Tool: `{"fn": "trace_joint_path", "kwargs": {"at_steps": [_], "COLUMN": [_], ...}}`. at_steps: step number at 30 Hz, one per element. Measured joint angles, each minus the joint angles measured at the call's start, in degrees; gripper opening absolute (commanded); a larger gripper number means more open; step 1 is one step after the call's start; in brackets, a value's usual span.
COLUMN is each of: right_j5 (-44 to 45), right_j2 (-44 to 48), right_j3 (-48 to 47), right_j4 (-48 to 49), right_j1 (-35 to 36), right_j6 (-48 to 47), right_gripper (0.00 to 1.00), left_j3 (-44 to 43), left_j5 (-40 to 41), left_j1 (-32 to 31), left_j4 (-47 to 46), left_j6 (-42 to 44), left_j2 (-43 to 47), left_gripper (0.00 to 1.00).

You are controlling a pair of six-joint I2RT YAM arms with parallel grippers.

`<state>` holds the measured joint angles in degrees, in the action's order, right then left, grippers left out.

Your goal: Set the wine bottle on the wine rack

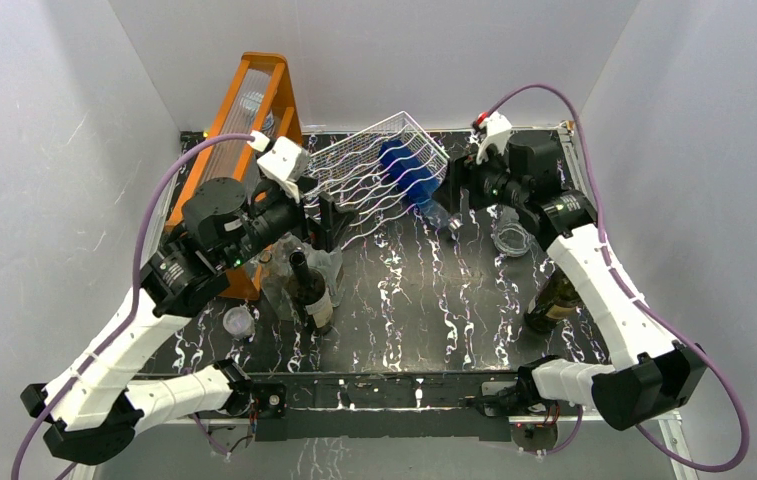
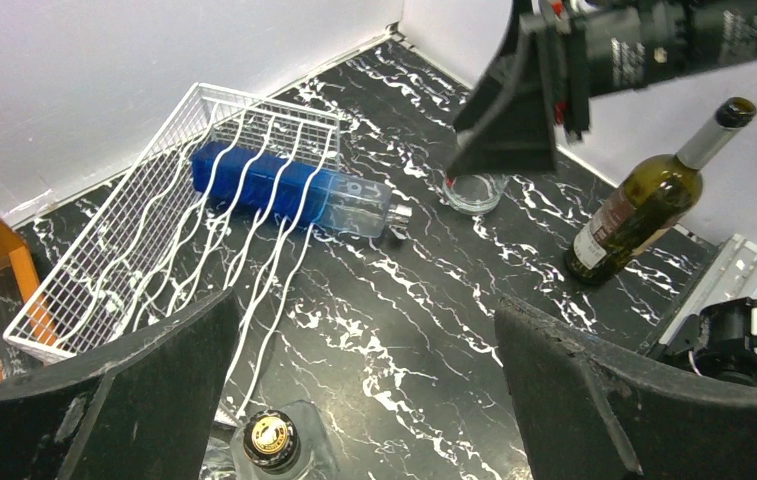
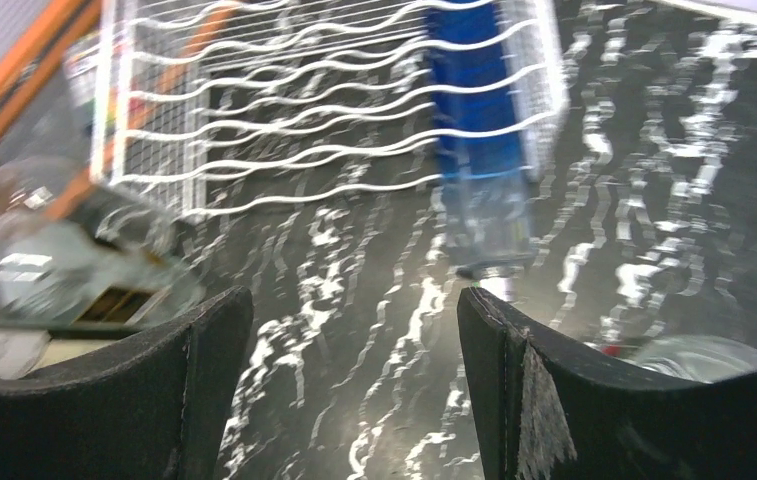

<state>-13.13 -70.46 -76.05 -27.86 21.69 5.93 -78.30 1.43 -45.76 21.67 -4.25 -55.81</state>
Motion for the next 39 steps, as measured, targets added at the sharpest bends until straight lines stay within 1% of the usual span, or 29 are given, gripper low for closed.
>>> {"fn": "trace_joint_path", "kwargs": {"at_steps": [3, 9, 11, 13, 15, 18, 20, 27, 30, 39], "right_j5": [-3.3, -3.4, -2.8, -1.9, -0.7, 2.0, 5.0, 12.3, 14.0, 17.0], "right_j2": [1.4, 1.5, 2.0, 3.0, 3.9, 4.5, 4.3, 0.4, -2.1, -8.1], "right_j3": [3.0, 5.8, 7.0, 9.0, 11.4, 15.1, 17.2, 17.8, 17.6, 17.0], "right_j4": [0.3, 4.1, 7.2, 10.6, 14.8, 21.7, 26.1, 36.3, 39.0, 42.2], "right_j1": [4.3, 21.3, 25.2, 28.0, 30.9, 35.1, 38.4, 45.3, 46.4, 48.0], "right_j6": [1.0, 0.5, 0.1, 0.0, -0.1, 0.0, -0.1, -0.2, -0.2, -0.1], "right_gripper": [0.82, 0.82, 0.81, 0.81, 0.81, 0.81, 0.81, 0.81, 0.81, 0.81], "left_j3": [-1.4, -6.8, -8.2, -9.8, -12.2, -15.1, -15.8, -15.8, -15.8, -15.8], "left_j5": [2.1, 6.2, 6.2, 5.3, 2.1, -0.3, -1.7, -5.7, -6.4, -5.6], "left_j1": [0.0, 1.0, 2.3, 5.0, 10.2, 17.2, 19.3, 21.0, 21.4, 21.6], "left_j4": [0.3, 1.7, 2.2, 2.6, 3.0, 2.7, 2.6, 3.0, 3.2, 5.4], "left_j6": [0.2, 0.0, -0.3, -0.9, -2.2, -4.0, -4.7, -5.9, -5.8, -5.6], "left_j2": [-2.6, -9.5, -11.4, -13.0, -15.0, -17.8, -19.1, -20.6, -20.3, -18.7], "left_gripper": [0.98, 0.98, 0.98, 0.98, 0.98, 0.98, 0.98, 0.98, 0.98, 0.98]}}
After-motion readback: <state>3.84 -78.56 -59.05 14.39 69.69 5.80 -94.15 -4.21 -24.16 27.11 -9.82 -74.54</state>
